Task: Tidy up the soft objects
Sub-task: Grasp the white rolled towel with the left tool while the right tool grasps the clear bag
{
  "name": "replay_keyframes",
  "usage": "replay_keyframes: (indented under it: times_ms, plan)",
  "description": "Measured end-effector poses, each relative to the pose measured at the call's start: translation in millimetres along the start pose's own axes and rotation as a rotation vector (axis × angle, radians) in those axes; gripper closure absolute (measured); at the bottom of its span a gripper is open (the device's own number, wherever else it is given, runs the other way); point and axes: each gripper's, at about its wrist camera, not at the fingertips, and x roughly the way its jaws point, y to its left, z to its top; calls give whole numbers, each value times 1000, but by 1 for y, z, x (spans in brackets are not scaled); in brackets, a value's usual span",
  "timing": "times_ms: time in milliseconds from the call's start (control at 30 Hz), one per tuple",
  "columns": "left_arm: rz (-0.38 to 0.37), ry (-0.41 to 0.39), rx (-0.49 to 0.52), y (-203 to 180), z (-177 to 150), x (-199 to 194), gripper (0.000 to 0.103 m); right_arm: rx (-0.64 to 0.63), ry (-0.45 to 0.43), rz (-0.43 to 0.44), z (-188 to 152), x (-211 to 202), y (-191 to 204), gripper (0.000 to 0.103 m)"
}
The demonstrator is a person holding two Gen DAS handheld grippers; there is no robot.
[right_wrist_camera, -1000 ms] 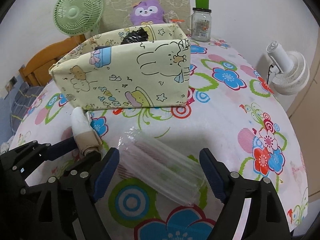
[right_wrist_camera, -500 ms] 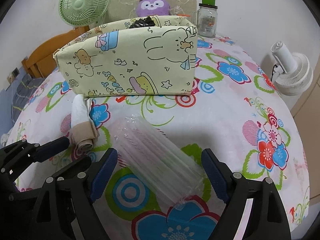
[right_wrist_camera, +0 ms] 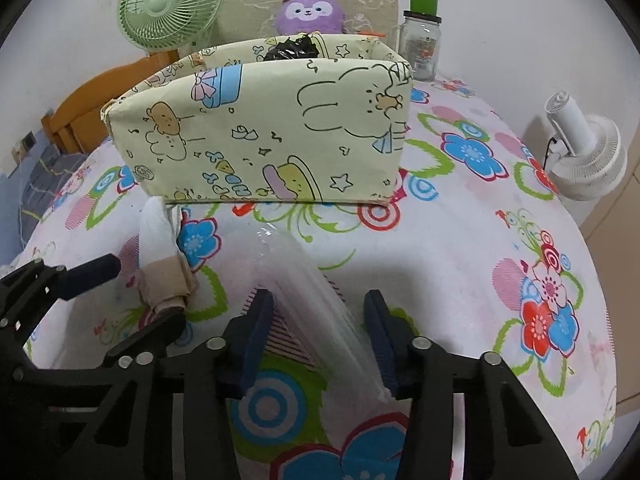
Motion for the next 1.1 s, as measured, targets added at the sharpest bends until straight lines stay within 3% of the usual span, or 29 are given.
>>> replay_keyframes:
  times_ms: [267,600,800,1100]
  plan:
    - [-8,-17,14,11,15,18,17,21,6,22,10,4,0,67]
    - [-52,23,1,19,29,33,7,60,22,32,20,11,-5,69]
    - [-84,-6,39,12,28,28,37,52,24,36,21,12,-2,70]
    - [-99,4,20,4,24,20,46,57,13,46,17,5,-3,70]
